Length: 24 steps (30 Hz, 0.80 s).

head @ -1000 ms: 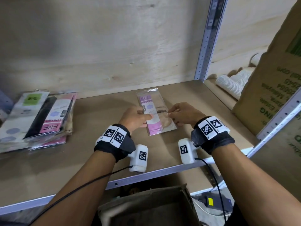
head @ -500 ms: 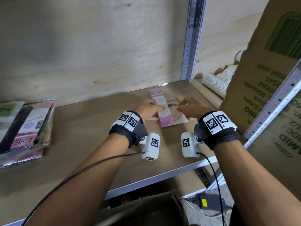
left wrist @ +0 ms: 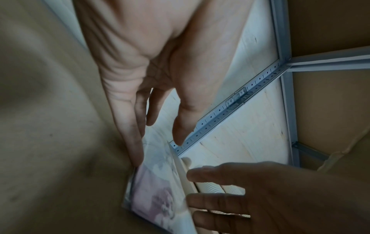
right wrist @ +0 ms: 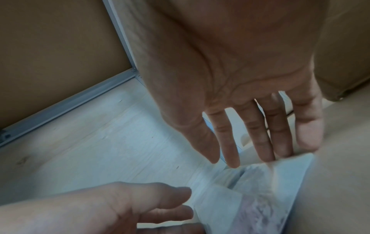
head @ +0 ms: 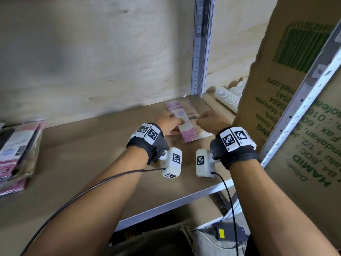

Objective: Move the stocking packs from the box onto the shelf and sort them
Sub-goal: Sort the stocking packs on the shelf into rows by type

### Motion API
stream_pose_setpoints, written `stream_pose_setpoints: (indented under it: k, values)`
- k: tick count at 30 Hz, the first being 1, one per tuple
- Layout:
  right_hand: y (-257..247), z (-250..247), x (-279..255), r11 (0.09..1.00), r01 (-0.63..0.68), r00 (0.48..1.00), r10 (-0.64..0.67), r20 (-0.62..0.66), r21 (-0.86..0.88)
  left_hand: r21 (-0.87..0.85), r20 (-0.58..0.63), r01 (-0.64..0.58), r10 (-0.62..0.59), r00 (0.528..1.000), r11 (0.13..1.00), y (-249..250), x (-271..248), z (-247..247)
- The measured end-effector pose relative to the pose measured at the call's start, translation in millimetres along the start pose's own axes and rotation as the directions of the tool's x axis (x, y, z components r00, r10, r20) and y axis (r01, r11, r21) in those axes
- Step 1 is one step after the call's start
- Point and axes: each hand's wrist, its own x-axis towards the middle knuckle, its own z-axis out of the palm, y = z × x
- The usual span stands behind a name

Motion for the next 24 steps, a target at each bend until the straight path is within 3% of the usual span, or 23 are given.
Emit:
stream_pose_setpoints:
  k: [2, 7, 12, 18, 24]
  values:
    - [-1.4, -0.5, -4.3, 1.0, 0.002, 1.0, -0.002, -0.012, -0.002, 0.003, 0.005, 0.007, -0.007, 1.0, 1.0, -1.0, -2.0, -3.7]
    - [-16.4, 10.1, -28.9, 0.994, 0.101, 0.991, -0.103, -0.08, -0.038, 0.001, -0.11, -0.005, 0.005, 0.994, 1.0, -10.8, -13.7, -37.7]
    - [-40.4, 32.7, -55.1, 0.969, 0.231, 0.971, -0.235, 0.035, 0.083, -0.004, -0.264, -0.084, 0.08, 0.961, 0.996, -26.7, -46.5, -96.1]
    - [-70.8, 73.6, -79.2, 0.93, 0.308, 0.931, -0.338, 0.137, 0.201, -0.033, -0.426, -0.092, 0.07, 0.902, 0.995, -47.9, -102.1, -168.3]
    - [-111.2, 108.6, -96.7, 0.895, 0.325, 0.89, -0.398, 0.221, 0.306, -0.009, -0.499, -0.124, 0.103, 0.86, 0.992, -54.3, -144.8, -237.3]
